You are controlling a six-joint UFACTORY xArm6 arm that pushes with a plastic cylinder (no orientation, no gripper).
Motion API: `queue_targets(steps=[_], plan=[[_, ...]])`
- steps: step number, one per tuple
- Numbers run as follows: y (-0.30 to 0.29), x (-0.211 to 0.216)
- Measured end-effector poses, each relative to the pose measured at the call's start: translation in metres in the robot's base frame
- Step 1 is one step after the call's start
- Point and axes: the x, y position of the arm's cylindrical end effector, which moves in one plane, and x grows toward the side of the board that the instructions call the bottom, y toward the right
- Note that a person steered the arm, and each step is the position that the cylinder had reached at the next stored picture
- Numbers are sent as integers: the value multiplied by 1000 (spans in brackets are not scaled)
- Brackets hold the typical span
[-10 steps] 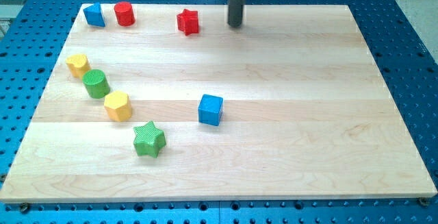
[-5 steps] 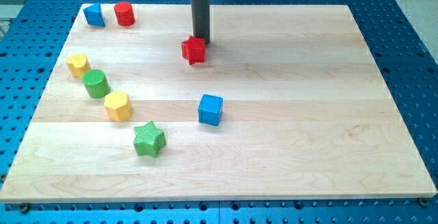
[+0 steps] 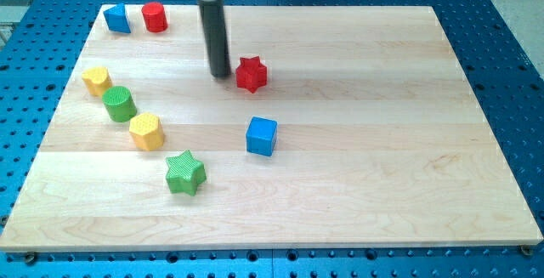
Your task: Move the red star to the center of the board
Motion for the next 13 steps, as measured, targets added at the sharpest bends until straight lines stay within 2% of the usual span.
queue_targets(steps=[1, 2, 3, 4, 6, 7, 8, 9, 12, 13], plan=[[43, 18], [47, -6], [58, -5], [69, -22], [90, 27], [101, -12], [152, -13], [175, 4], [104, 2], [86, 15]])
